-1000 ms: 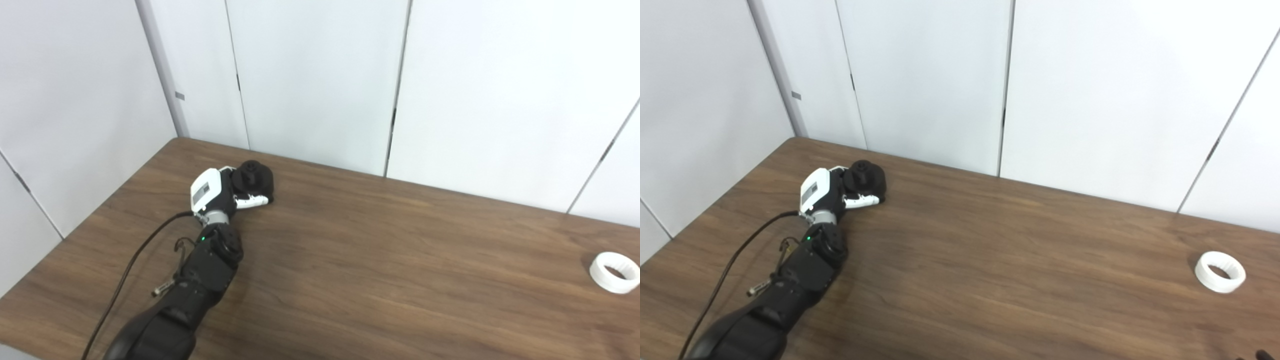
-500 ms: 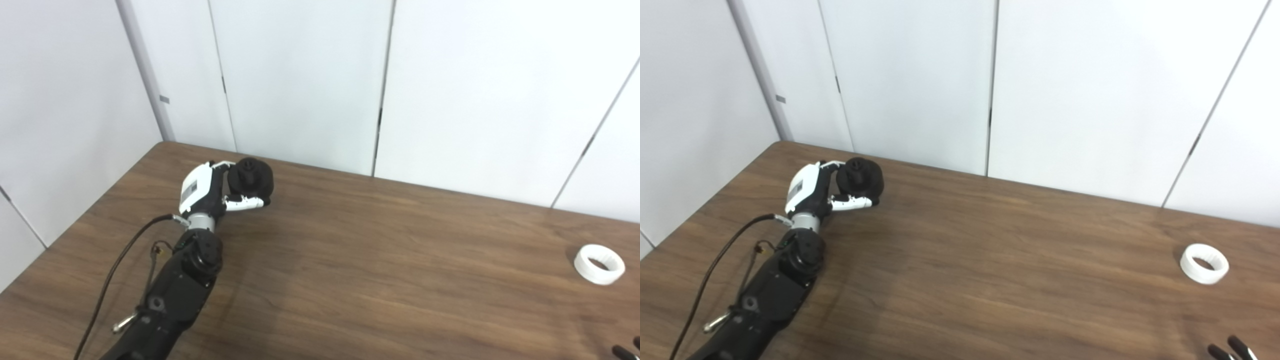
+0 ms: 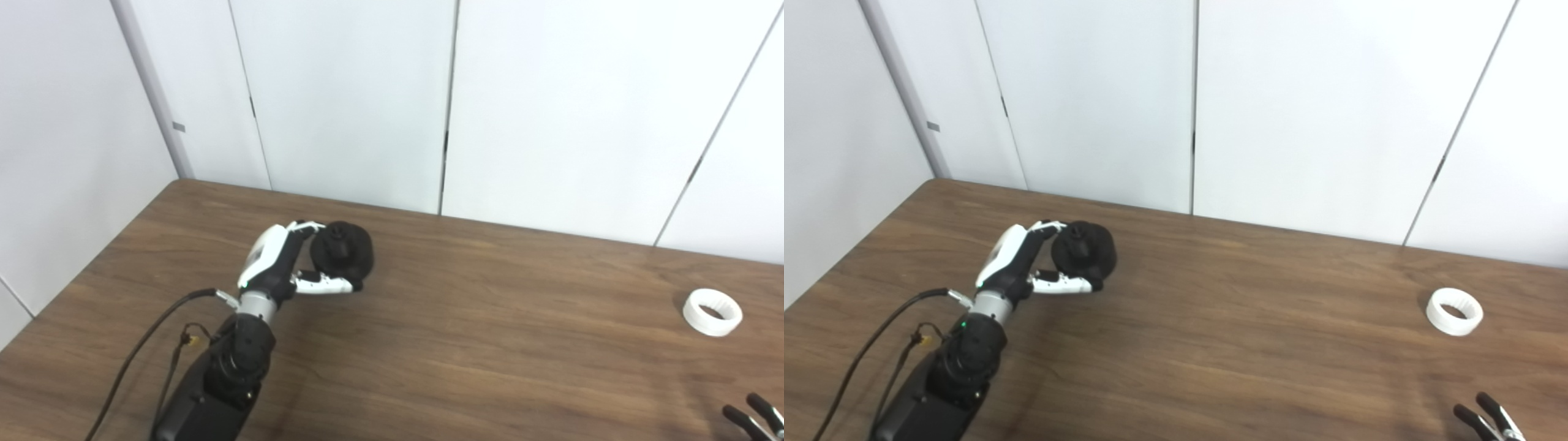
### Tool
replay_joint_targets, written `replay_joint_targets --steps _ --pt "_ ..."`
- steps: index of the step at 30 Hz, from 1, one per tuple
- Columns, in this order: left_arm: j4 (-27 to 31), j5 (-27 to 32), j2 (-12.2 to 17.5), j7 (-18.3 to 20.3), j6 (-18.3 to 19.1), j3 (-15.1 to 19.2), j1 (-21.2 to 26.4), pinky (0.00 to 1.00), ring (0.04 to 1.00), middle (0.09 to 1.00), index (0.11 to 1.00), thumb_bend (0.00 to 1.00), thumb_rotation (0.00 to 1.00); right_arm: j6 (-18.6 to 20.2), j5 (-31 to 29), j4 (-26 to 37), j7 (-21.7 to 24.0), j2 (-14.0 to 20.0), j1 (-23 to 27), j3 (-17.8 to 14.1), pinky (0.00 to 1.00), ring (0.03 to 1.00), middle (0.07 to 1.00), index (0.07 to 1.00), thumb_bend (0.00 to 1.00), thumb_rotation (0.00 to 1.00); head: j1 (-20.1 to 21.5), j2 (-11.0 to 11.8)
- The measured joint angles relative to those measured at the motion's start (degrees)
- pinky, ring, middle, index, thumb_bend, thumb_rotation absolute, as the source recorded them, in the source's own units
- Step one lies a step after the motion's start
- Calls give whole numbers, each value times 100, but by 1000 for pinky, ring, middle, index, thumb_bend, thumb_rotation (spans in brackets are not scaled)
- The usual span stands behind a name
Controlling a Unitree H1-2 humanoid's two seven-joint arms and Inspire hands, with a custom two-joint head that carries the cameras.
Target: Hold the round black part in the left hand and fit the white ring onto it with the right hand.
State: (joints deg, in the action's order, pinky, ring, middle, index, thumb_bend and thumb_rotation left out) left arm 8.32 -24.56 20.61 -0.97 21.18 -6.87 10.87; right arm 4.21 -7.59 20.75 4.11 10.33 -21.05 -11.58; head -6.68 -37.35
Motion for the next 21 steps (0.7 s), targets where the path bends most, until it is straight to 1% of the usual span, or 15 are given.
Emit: replay_joint_targets --steps 2,4,8,12,15,16,18,21 --pt "263 -51 -114 120 52 -64 -158 1000 976 880 488 514 60 35 24 63 0 -6 -38 36 1000 947 826 900 635 1000 44 -26" --pt "425 -67 -212 210 76 -117 -289 1000 981 885 488 514 61 51 29 80 -2 -18 -48 57 1000 942 820 898 616 1000 97 -61" --pt "603 -53 -301 415 95 -120 -471 1000 995 896 487 514 63 102 52 143 -15 -35 -65 120 1000 943 828 903 599 1000 290 -184" --pt "786 -8 -432 537 86 -141 -648 1000 984 890 486 515 62 196 230 276 -34 -69 -99 198 1000 927 822 893 588 1000 439 -290" --pt "954 -75 -532 615 24 -383 -847 1000 978 892 487 515 63 231 294 349 -43 -141 -113 234 1000 927 827 893 577 1000 501 -343" --pt "994 -99 -551 638 3 -468 -913 1000 980 893 487 514 63 259 316 379 -48 -160 -119 246 1000 929 828 895 578 1000 588 -430" --pt "1041 -197 -577 665 -129 -636 -1054 1000 977 891 486 514 62 361 345 499 -59 -187 -144 265 1000 932 830 896 574 1000 615 -466" --pt "1073 -245 -636 670 -233 -770 -1215 1000 973 886 486 514 62 453 407 534 -71 -216 -142 285 1000 927 830 889 575 1000 677 -518"
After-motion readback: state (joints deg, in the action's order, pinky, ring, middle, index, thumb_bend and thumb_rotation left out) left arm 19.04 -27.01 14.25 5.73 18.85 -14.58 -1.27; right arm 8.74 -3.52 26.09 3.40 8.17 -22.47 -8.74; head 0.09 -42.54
